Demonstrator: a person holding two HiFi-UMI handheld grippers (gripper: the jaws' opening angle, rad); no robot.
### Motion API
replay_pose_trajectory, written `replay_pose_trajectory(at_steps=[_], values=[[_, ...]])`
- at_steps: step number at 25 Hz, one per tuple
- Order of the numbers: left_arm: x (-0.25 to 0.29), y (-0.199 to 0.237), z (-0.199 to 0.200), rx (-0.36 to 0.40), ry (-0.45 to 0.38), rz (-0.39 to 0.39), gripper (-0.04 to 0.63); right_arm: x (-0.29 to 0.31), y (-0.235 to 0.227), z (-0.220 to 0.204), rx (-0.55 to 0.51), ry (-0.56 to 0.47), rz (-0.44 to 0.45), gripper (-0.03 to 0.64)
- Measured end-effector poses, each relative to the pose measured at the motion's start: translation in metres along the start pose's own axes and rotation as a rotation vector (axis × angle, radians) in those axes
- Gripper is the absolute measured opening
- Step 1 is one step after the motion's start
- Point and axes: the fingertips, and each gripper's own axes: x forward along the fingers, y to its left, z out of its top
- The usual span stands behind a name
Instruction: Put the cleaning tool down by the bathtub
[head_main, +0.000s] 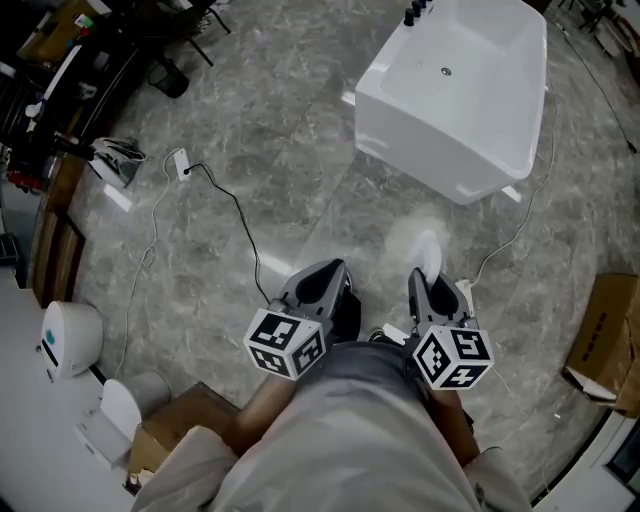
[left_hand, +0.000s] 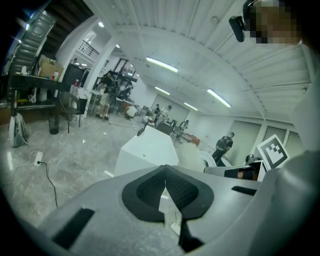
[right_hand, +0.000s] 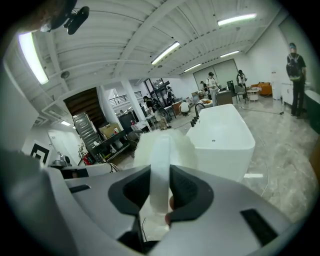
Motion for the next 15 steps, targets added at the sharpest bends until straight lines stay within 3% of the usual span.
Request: replay_pose_trajectory(at_steps=[10, 15], values=[[0.019, 0.052, 0.046, -0.005, -0.032, -0.031, 0.005, 0.056, 0.035, 0.041, -0.095, -0.031, -0.013, 0.091], [0.024, 0.066, 0.069, 0.033, -0.047, -0.066, 0.005, 0.078, 0.047, 0.058, -0.102, -0.047, -0.020, 0.090]])
